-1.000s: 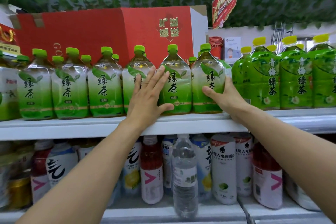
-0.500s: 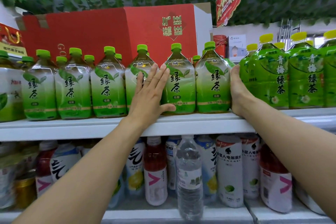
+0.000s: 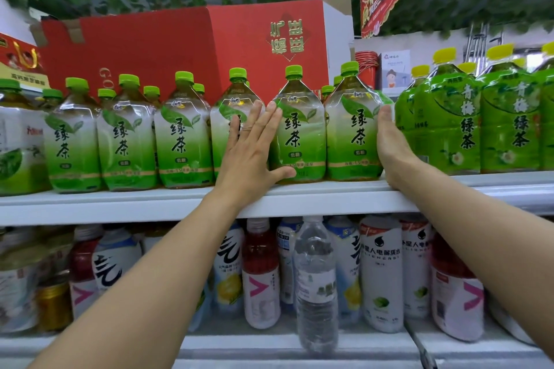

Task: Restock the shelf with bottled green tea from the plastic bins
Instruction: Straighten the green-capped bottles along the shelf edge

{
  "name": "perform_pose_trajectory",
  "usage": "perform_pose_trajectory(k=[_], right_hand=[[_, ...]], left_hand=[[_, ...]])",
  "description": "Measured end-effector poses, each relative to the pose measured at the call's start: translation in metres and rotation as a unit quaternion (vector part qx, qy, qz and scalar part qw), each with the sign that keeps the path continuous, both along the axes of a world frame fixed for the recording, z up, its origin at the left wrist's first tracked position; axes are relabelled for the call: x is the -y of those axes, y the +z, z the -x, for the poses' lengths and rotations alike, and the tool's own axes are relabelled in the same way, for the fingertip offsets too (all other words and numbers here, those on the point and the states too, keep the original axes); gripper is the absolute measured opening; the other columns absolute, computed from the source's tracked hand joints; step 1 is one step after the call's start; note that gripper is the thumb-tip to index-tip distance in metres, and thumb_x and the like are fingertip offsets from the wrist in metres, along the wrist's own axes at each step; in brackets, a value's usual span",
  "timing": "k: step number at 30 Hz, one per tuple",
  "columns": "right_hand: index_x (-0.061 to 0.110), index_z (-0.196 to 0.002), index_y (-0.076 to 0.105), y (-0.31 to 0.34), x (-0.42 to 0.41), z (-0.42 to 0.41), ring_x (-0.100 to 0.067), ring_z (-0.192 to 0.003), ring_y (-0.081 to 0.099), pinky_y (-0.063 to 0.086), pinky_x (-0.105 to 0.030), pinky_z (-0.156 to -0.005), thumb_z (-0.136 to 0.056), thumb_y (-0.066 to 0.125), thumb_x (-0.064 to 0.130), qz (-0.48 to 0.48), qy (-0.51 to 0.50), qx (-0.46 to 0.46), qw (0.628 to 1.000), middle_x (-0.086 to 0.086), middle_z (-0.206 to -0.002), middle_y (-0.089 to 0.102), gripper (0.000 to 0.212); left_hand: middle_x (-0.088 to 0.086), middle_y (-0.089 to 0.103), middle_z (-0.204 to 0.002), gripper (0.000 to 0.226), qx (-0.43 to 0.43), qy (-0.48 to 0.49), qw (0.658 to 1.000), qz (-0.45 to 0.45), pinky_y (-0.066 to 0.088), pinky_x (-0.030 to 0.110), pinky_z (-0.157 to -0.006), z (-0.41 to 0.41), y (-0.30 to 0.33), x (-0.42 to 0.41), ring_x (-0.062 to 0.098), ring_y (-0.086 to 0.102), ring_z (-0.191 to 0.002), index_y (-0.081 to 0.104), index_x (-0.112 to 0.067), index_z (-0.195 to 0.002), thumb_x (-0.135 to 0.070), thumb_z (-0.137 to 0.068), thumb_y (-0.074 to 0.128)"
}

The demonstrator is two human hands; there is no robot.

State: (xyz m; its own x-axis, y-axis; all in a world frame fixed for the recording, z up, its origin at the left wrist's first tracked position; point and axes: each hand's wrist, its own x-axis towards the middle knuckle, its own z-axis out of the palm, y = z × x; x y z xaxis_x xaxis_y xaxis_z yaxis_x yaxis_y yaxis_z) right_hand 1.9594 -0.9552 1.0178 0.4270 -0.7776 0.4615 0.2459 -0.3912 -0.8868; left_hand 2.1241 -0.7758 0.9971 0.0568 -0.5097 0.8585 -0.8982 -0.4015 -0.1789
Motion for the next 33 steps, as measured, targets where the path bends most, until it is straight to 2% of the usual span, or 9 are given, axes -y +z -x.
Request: perform_pose_trajectory(k=[2, 5, 7, 14, 17, 21, 26, 30, 33], right_hand=[[0.024, -0.152, 0.024, -0.003, -0.004, 0.0, -0.018, -0.137, 0.034, 0.027, -0.039, -0.112, -0.094, 0.032, 0.068, 0.094, -0.01, 0.003, 0.996, 0.0, -0.154, 0.035, 0.073], [0.026, -0.151, 0.019, -0.009, 0.003, -0.001, -0.019, -0.133, 0.041, 0.033, -0.045, -0.113, -0.088, 0.06, 0.056, 0.125, -0.011, -0.023, 0.992, 0.002, -0.146, 0.043, 0.081], [0.022, -0.149, 0.023, -0.009, 0.003, -0.001, -0.016, -0.124, 0.046, 0.036, -0.04, -0.111, -0.09, 0.065, 0.043, 0.134, -0.011, -0.025, 0.991, 0.004, -0.134, 0.049, 0.075], [0.024, -0.152, 0.012, -0.013, -0.003, -0.006, -0.025, -0.137, 0.036, 0.03, -0.048, -0.116, -0.087, 0.062, 0.054, 0.169, -0.088, -0.047, 0.981, -0.005, -0.149, 0.036, 0.088], [0.015, -0.155, -0.004, -0.021, -0.022, -0.013, -0.03, -0.148, 0.009, 0.013, -0.05, -0.121, -0.091, 0.064, 0.042, 0.234, -0.188, -0.091, 0.95, -0.013, -0.161, 0.008, 0.097], [0.011, -0.156, 0.0, -0.031, -0.066, -0.033, -0.031, -0.15, -0.006, -0.003, -0.042, -0.121, -0.087, 0.067, 0.043, 0.397, -0.313, -0.128, 0.853, -0.016, -0.162, -0.004, 0.101], [0.027, -0.155, 0.015, -0.031, -0.128, -0.093, -0.032, -0.149, -0.003, 0.004, -0.043, -0.12, -0.084, 0.068, 0.051, 0.532, -0.236, -0.154, 0.798, -0.012, -0.162, 0.002, 0.092], [0.03, -0.154, 0.019, -0.029, -0.146, -0.126, -0.036, -0.15, -0.003, 0.004, -0.05, -0.122, -0.081, 0.067, 0.057, 0.563, -0.265, -0.174, 0.764, -0.013, -0.162, 0.006, 0.092], [0.035, -0.153, 0.022, -0.026, -0.155, -0.141, -0.039, -0.149, -0.007, 0.001, -0.061, -0.119, -0.075, 0.066, 0.068, 0.56, -0.285, -0.191, 0.754, -0.011, -0.163, 0.003, 0.096]], left_hand=[[0.0, -0.01, -0.168, 0.115, -0.007, 0.012, 1.0, 0.018, -0.018, 0.035, -0.121, 0.0, 0.0, 0.0, 0.018, -0.018, -0.153, 0.002, -0.017, -0.161, -0.063, -0.079, 0.068], [0.005, -0.019, -0.167, 0.122, -0.032, 0.031, 0.999, 0.028, -0.018, 0.037, -0.121, -0.001, -0.001, 0.001, 0.021, -0.024, -0.152, -0.003, -0.013, -0.16, -0.068, -0.077, 0.067], [0.005, -0.02, -0.166, 0.123, -0.041, 0.024, 0.999, 0.023, -0.018, 0.037, -0.121, -0.001, -0.001, 0.001, 0.021, -0.024, -0.152, -0.004, -0.012, -0.16, -0.068, -0.077, 0.068], [0.001, -0.02, -0.167, 0.109, -0.067, -0.014, 0.997, -0.022, -0.012, 0.038, -0.124, 0.002, -0.006, -0.02, 0.018, -0.023, -0.152, -0.005, -0.015, -0.16, -0.06, -0.088, 0.062], [-0.008, -0.015, -0.167, 0.089, -0.082, -0.002, 0.996, -0.045, -0.012, 0.042, -0.124, -0.015, -0.021, -0.054, 0.011, -0.018, -0.153, -0.001, -0.024, -0.16, -0.06, -0.096, 0.048], [-0.01, -0.008, -0.168, 0.079, -0.095, 0.037, 0.995, -0.02, -0.01, 0.049, -0.124, -0.058, -0.031, -0.107, 0.01, -0.012, -0.153, 0.006, -0.028, -0.16, -0.063, -0.098, 0.038], [-0.002, -0.01, -0.168, 0.103, -0.139, 0.108, 0.979, 0.107, -0.002, 0.057, -0.123, -0.113, -0.024, -0.163, 0.023, -0.012, -0.154, 0.001, -0.026, -0.161, -0.062, -0.086, 0.062], [0.007, -0.017, -0.167, 0.134, -0.318, 0.135, 0.918, 0.197, -0.002, 0.052, -0.123, -0.154, -0.01, -0.205, 0.032, -0.014, -0.153, -0.014, -0.022, -0.159, -0.073, -0.068, 0.069], [0.009, -0.017, -0.167, 0.146, -0.404, 0.107, 0.886, 0.201, -0.003, 0.05, -0.124, -0.175, -0.007, -0.222, 0.033, -0.015, -0.153, -0.018, -0.014, -0.157, -0.076, -0.056, 0.066]])
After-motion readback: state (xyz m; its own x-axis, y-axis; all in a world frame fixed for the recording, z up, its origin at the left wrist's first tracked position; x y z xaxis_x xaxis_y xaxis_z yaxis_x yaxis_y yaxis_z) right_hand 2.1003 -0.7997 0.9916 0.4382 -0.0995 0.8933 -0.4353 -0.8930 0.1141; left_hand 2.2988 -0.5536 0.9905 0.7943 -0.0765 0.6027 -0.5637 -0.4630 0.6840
